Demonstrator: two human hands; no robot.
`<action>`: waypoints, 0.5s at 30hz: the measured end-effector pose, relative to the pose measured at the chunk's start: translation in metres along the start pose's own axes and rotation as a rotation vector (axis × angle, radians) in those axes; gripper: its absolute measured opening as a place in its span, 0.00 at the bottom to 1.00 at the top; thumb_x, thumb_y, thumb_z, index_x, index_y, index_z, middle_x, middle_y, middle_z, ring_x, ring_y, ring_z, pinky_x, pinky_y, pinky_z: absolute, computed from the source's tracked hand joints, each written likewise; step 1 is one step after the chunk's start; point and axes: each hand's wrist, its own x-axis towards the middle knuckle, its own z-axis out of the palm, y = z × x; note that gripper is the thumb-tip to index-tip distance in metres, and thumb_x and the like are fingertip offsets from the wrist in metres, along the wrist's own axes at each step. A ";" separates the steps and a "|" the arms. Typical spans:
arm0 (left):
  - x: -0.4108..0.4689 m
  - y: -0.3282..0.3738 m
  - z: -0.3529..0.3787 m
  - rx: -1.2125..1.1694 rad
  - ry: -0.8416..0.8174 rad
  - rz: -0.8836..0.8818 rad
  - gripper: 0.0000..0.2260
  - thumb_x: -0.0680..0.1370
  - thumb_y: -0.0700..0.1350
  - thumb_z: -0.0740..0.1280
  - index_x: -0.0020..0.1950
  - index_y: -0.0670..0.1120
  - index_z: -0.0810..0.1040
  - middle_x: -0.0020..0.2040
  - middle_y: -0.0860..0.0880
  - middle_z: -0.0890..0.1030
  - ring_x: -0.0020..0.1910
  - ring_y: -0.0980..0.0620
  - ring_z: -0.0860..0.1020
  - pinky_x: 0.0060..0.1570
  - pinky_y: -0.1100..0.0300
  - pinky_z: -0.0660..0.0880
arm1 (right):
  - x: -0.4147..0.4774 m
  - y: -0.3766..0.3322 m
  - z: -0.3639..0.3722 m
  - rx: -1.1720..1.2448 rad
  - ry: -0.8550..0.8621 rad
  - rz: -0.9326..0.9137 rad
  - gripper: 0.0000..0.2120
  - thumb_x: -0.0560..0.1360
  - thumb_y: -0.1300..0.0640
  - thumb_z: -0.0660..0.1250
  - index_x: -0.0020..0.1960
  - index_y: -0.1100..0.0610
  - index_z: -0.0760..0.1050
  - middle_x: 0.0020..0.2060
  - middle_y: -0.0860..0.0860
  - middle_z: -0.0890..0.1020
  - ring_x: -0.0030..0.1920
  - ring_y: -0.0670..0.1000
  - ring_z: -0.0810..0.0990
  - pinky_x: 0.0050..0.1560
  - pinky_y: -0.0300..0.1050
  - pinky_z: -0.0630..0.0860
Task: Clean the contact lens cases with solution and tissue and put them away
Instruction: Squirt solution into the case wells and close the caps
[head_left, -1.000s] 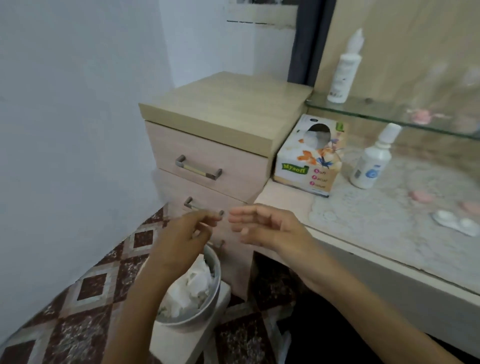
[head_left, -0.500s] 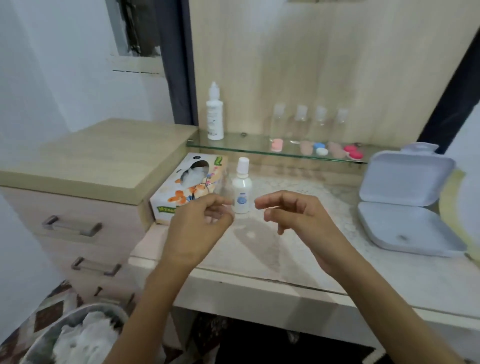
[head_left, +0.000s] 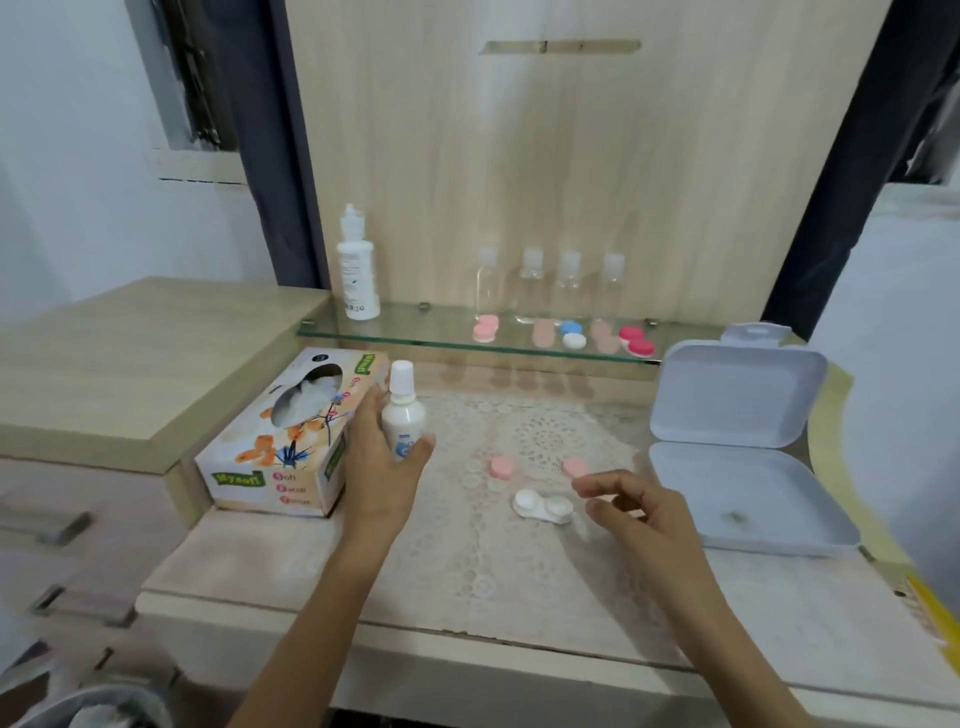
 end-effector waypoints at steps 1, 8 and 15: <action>0.000 -0.001 0.003 0.019 0.004 0.007 0.32 0.72 0.38 0.71 0.73 0.48 0.62 0.69 0.50 0.69 0.69 0.50 0.67 0.68 0.47 0.65 | 0.000 0.005 0.000 0.010 0.015 0.011 0.11 0.74 0.66 0.67 0.44 0.51 0.83 0.37 0.38 0.82 0.34 0.43 0.73 0.36 0.29 0.70; -0.016 0.008 0.011 -0.073 -0.117 0.033 0.25 0.73 0.37 0.70 0.67 0.52 0.67 0.59 0.59 0.74 0.58 0.58 0.74 0.56 0.68 0.69 | 0.002 0.022 0.006 0.031 0.063 -0.035 0.11 0.73 0.66 0.68 0.43 0.52 0.83 0.28 0.39 0.76 0.31 0.44 0.68 0.37 0.38 0.67; -0.032 0.012 0.021 -0.137 -0.204 0.024 0.23 0.72 0.41 0.73 0.64 0.52 0.70 0.57 0.59 0.76 0.51 0.73 0.73 0.45 0.79 0.69 | 0.016 0.003 0.017 -0.023 0.058 -0.109 0.08 0.71 0.61 0.71 0.47 0.49 0.81 0.41 0.40 0.82 0.39 0.40 0.75 0.43 0.36 0.68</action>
